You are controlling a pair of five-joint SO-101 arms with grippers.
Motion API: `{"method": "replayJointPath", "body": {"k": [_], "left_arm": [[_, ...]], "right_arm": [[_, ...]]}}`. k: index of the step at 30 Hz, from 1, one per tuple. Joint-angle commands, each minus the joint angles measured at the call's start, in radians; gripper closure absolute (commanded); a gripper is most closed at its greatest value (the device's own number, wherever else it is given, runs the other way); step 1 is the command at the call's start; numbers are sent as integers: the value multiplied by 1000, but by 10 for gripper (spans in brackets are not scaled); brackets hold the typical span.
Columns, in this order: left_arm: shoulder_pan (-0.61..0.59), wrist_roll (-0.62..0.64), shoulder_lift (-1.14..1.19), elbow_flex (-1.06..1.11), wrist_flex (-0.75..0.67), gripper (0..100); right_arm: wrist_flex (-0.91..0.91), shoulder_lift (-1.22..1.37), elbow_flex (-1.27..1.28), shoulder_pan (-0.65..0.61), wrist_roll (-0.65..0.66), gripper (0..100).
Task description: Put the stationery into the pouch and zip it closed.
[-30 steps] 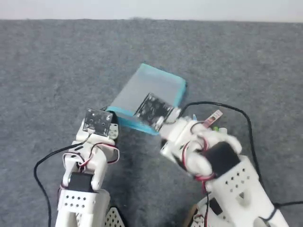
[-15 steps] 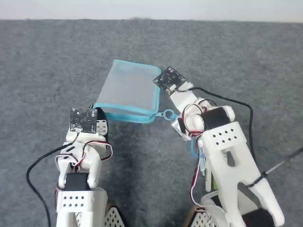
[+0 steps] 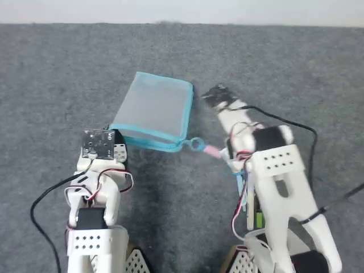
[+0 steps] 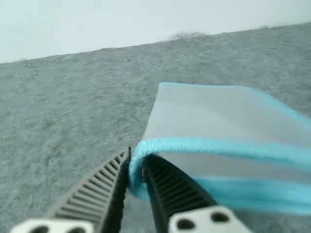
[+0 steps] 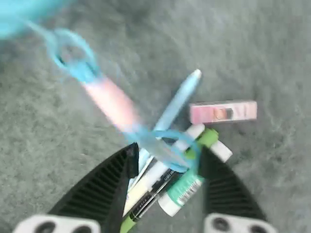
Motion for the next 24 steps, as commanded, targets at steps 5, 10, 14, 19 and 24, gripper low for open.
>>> {"method": "replayJointPath", "body": {"k": [5, 10, 14, 19, 24], "left_arm": [[-55, 21, -15, -24, -38, 989], [-57, 23, -17, -24, -38, 989], [-57, 23, -17, -24, -34, 989], [-54, 23, -17, -24, -34, 989], [-52, 23, -15, -22, -34, 989]], "right_arm": [[4, -5, 89, 180, -21, 747], [-33, -4, 169, 226, -29, 751], [-76, 33, 216, 343, -20, 779], [-117, 173, 232, 381, 21, 798], [-219, 308, 232, 383, 26, 800]]}}
